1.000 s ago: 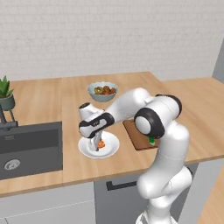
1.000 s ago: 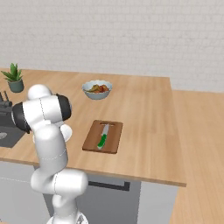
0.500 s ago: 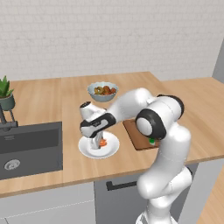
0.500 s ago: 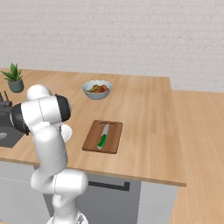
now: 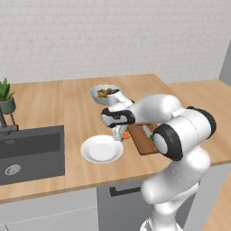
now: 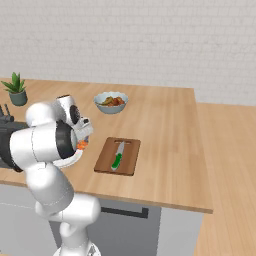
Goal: Pick up the knife from the drawer and place it on the cutting board. Then place the meat from the plate to the cutting board.
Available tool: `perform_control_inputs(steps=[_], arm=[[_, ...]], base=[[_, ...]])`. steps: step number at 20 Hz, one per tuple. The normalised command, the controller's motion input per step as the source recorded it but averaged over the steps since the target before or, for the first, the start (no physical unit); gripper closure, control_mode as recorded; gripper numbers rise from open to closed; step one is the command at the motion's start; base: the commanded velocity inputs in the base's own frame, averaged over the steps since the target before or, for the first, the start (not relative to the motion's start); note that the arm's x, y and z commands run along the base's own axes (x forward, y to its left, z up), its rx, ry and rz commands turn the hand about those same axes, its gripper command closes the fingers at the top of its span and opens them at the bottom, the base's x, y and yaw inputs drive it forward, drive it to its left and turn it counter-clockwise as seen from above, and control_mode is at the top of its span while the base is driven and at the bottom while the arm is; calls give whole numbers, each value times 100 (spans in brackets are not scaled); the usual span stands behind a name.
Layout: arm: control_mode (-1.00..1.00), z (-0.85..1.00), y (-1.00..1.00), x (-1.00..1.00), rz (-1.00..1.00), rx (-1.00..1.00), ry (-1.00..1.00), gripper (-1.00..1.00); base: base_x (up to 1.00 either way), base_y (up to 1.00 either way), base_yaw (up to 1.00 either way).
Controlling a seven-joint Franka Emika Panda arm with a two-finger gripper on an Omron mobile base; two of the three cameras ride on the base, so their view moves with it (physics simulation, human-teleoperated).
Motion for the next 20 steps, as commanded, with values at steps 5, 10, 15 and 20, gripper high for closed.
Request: perform_control_inputs(steps=[5,10,15,20], arm=[[-100,4,-100,0,-26,0,1,100],[-100,-22,-52,10,-13,-1,0,100],[-100,-44,-12,13,0,-1,0,-100],[-100,-14,-5,11,0,0,0,-100]], base=[[0,0,0],[0,0,0],[0,0,0],[0,0,0]])
